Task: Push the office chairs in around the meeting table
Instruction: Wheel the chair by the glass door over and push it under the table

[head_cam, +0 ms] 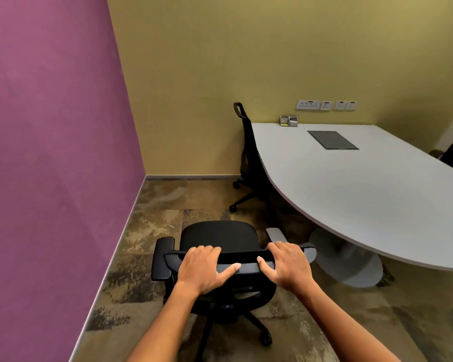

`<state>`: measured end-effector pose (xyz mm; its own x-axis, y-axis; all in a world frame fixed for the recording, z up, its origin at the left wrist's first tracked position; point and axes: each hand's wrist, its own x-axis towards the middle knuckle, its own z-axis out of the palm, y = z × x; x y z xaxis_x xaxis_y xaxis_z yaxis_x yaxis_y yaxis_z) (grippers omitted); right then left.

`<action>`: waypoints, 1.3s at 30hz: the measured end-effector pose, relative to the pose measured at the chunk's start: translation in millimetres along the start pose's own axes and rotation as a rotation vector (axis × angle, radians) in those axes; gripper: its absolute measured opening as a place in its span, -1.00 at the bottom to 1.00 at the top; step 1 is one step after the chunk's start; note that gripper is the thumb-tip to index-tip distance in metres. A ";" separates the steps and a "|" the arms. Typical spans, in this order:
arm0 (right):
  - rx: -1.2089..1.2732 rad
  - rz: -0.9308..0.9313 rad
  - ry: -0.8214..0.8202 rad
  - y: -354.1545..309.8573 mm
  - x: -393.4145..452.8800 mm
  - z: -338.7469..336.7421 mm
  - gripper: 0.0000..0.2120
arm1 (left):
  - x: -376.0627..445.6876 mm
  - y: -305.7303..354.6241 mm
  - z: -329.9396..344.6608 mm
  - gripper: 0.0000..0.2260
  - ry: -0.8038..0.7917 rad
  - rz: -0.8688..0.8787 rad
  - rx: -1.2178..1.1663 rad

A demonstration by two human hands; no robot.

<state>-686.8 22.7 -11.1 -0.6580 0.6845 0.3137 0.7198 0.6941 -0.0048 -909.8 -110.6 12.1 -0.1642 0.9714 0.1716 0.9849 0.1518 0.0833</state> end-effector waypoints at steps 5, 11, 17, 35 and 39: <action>-0.052 0.070 0.006 -20.2 51.8 9.9 -0.41 | 49.5 -51.8 1.7 -0.23 0.020 0.075 -0.011; -0.077 0.129 0.046 -30.4 113.3 36.6 -0.43 | 109.2 -104.4 15.4 -0.15 0.017 0.142 -0.041; -0.085 0.206 0.036 -43.1 181.8 72.7 -0.42 | 176.6 -166.3 28.4 -0.05 -0.033 0.217 -0.060; -0.155 0.491 0.084 -102.6 323.4 116.6 -0.40 | 342.3 -304.3 43.8 -0.18 0.005 0.519 -0.074; -0.193 0.548 0.078 -141.5 329.1 142.3 -0.48 | 352.5 -346.3 59.6 -0.19 -0.029 0.600 -0.109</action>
<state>-1036.7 181.5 -42.3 -0.1655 0.9089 0.3828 0.9826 0.1853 -0.0152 -1305.5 190.2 -14.7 0.4205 0.8865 0.1929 0.8936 -0.4415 0.0807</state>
